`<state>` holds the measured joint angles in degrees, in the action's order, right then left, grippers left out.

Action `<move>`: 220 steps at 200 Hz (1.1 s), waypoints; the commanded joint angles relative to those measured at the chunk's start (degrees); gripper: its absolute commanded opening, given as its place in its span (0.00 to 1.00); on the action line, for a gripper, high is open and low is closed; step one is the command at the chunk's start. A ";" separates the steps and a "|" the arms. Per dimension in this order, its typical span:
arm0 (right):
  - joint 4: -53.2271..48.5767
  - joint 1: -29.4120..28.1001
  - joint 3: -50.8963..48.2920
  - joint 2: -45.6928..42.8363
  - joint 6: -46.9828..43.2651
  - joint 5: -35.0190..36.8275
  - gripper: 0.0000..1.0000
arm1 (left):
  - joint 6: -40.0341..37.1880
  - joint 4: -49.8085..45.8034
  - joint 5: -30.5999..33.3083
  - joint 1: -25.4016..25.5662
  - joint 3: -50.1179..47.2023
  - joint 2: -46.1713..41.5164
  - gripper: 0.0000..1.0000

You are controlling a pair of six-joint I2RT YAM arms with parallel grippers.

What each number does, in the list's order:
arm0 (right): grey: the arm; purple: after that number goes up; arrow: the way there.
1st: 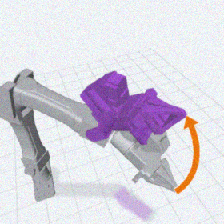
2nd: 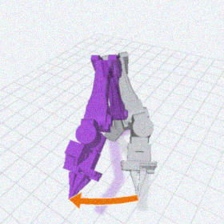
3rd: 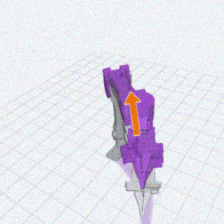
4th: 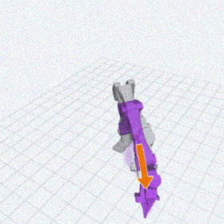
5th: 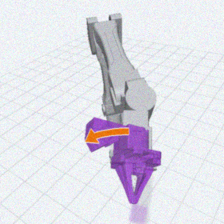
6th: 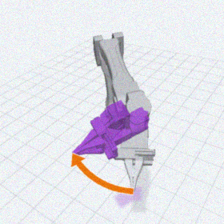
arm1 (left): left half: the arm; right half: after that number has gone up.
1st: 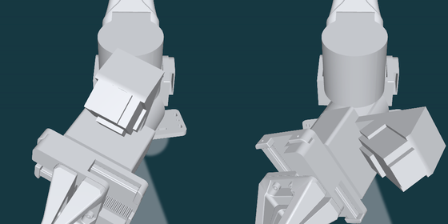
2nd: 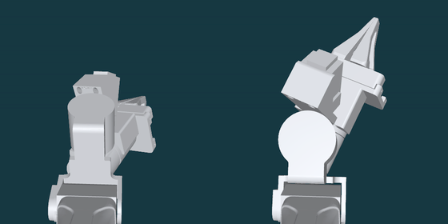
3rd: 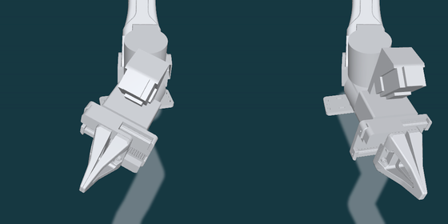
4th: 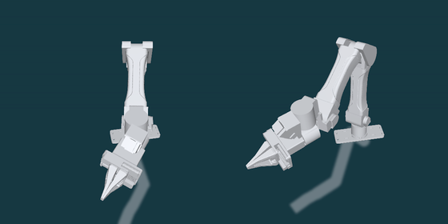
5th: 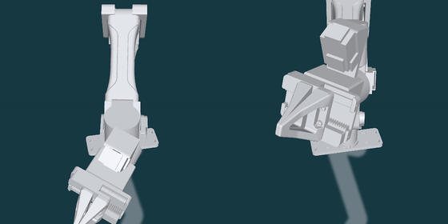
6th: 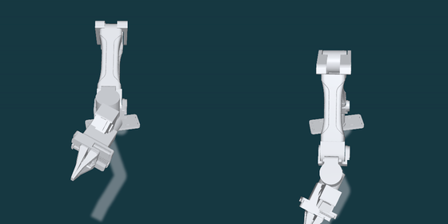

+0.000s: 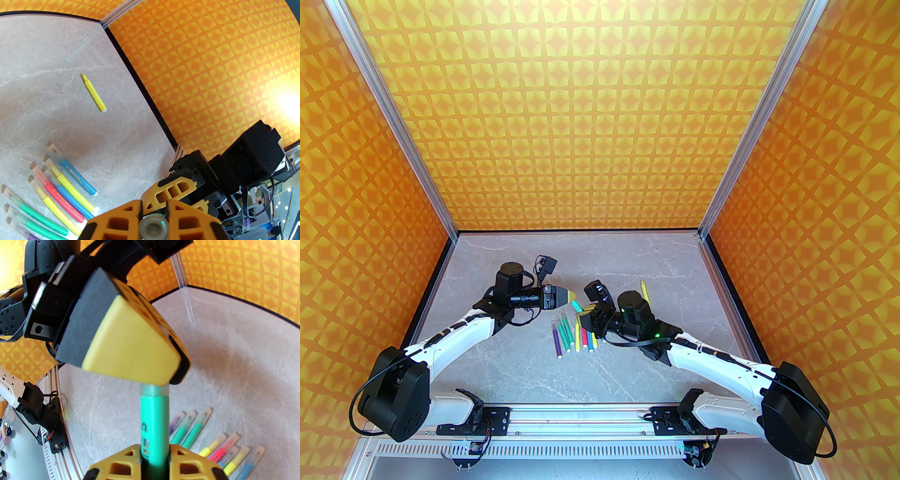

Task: Open the pen caps

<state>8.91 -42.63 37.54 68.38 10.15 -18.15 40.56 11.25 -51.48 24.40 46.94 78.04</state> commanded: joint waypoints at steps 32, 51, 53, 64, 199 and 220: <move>-9.42 0.18 -4.49 -2.46 -1.12 0.41 0.00 | 1.94 6.30 8.64 -9.16 -1.24 -5.63 0.00; -8.96 0.18 -4.61 -2.37 -1.32 0.18 0.00 | 2.20 5.28 8.59 -9.97 -1.33 -6.74 0.00; -8.93 0.18 -4.55 -2.37 -1.34 0.16 0.00 | 2.17 5.21 8.64 -10.07 -1.32 -6.89 0.00; -8.91 0.18 -4.59 -2.33 -1.36 0.61 0.00 | 1.63 3.98 8.65 -10.25 -1.03 -7.33 0.00; -20.95 11.42 5.83 7.03 4.22 24.20 0.00 | -25.55 -46.26 38.64 -10.43 13.11 0.01 0.00; -23.73 13.74 9.24 10.49 4.82 25.85 0.00 | -26.81 -48.24 42.96 -10.38 14.88 3.92 0.00</move>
<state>-10.00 -31.05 42.61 75.55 13.21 3.49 17.72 -29.80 -17.19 14.20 58.92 78.39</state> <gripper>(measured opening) 0.160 0.168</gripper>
